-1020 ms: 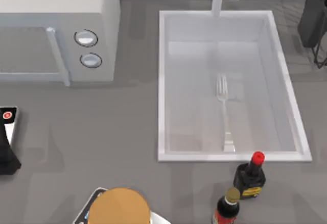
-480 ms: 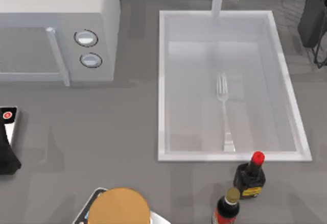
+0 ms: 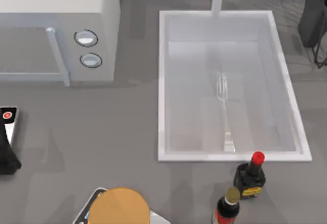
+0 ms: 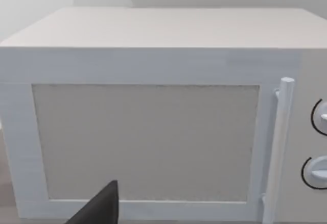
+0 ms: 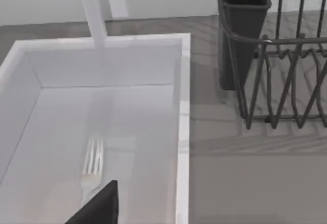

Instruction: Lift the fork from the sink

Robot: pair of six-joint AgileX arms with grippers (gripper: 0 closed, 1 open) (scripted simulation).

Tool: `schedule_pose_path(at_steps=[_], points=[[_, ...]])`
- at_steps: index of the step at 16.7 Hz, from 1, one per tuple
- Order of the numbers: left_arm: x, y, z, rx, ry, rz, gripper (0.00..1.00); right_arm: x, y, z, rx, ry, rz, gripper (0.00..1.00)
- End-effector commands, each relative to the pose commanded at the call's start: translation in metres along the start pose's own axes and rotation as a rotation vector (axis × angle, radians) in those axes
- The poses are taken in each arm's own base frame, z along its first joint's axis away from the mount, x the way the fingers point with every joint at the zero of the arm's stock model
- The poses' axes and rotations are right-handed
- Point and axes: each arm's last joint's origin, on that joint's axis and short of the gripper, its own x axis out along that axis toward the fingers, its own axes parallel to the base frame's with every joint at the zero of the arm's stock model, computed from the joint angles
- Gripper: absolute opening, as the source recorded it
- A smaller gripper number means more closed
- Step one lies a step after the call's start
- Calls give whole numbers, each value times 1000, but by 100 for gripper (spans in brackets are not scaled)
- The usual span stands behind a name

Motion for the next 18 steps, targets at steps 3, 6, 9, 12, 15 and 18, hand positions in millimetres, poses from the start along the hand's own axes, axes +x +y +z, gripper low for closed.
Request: schedule_pose_path(at_steps=[3, 6, 9, 12, 15, 18], points=[[0, 0, 0, 0, 0, 0, 100, 29, 14, 46, 27, 192, 17, 100], [0, 0, 0, 0, 0, 0, 100, 77, 34, 84, 46, 395, 20, 100], [0, 0, 0, 0, 0, 0, 100, 138, 60, 104, 54, 596, 9, 100], [0, 0, 0, 0, 0, 0, 100, 201, 88, 101, 52, 786, -16, 100], [0, 0, 0, 0, 0, 0, 100, 257, 115, 80, 39, 948, -49, 100], [0, 0, 0, 0, 0, 0, 100, 298, 136, 52, 22, 1072, -83, 100]])
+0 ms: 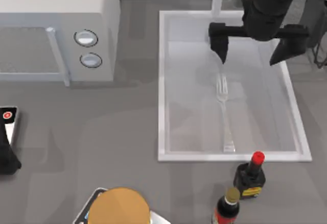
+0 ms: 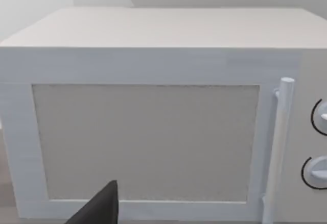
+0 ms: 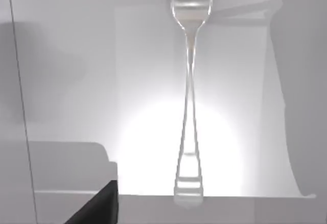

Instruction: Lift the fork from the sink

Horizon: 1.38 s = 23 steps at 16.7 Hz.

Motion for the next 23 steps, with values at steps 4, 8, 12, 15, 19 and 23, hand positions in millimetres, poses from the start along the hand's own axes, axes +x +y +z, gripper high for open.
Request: schedule_pose_path(at_steps=[4, 8, 12, 15, 19, 23], points=[[0, 0, 0, 0, 0, 0, 100, 40, 19, 10, -4, 96, -37, 100], [0, 0, 0, 0, 0, 0, 100, 48, 22, 12, -5, 113, -44, 100], [0, 0, 0, 0, 0, 0, 100, 49, 19, 13, 0, 114, -45, 100], [0, 0, 0, 0, 0, 0, 100, 75, 19, 12, -1, 120, -47, 100], [0, 0, 0, 0, 0, 0, 100, 136, 19, 9, -3, 102, -39, 100], [0, 0, 0, 0, 0, 0, 100, 188, 16, -3, -5, 108, -42, 100]])
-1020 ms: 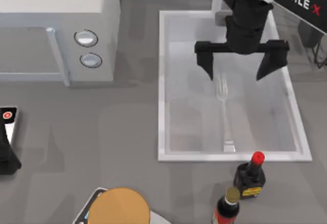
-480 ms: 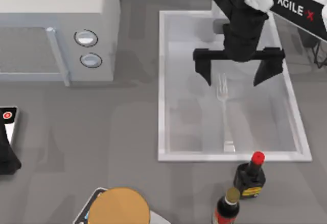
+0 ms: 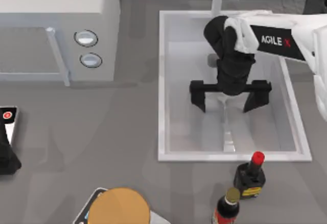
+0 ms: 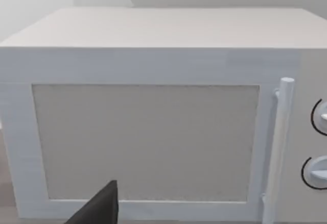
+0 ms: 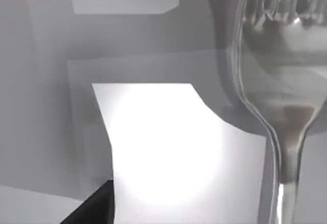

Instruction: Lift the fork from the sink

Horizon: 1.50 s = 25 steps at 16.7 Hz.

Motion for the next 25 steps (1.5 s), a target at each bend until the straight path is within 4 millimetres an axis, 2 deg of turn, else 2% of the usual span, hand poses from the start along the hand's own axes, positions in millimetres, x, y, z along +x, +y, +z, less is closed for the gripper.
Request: schedule_pose_path(at_steps=[1, 5, 18, 25], points=[[0, 0, 0, 0, 0, 0, 100, 5, 0, -1, 0, 4, -2, 100], [0, 0, 0, 0, 0, 0, 100, 6, 0, -2, 0, 5, -2, 100], [0, 0, 0, 0, 0, 0, 100, 6, 0, -2, 0, 5, -2, 2], [0, 0, 0, 0, 0, 0, 100, 6, 0, -2, 0, 5, -2, 0]])
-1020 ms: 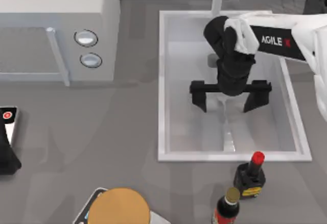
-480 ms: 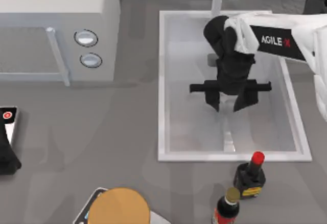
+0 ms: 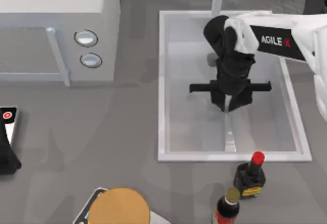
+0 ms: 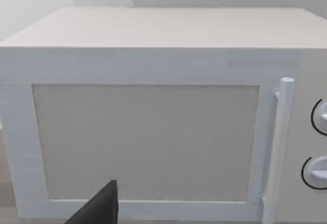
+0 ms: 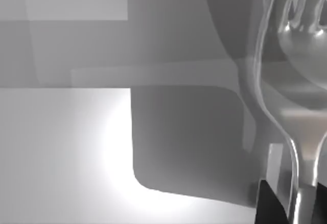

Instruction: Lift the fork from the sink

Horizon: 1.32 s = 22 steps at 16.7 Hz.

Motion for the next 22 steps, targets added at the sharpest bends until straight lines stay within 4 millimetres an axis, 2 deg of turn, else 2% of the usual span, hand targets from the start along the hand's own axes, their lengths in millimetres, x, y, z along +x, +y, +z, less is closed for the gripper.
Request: schedule_pose_path(at_steps=[1, 2, 4, 6, 13, 15, 22], points=[[0, 0, 0, 0, 0, 0, 100, 0, 0, 0, 0, 0, 0, 0], [0, 0, 0, 0, 0, 0, 100, -23, -1, 5, -7, -44, 0, 0], [0, 0, 0, 0, 0, 0, 100, -28, 0, 6, -7, -46, 1, 0], [0, 0, 0, 0, 0, 0, 100, -45, 2, 9, -7, -48, 2, 0], [0, 0, 0, 0, 0, 0, 100, -149, 1, 8, -7, -30, -6, 0], [0, 0, 0, 0, 0, 0, 100, -169, 0, 5, -7, -40, -1, 0], [0, 0, 0, 0, 0, 0, 100, -175, -4, 4, -7, -44, 1, 0]])
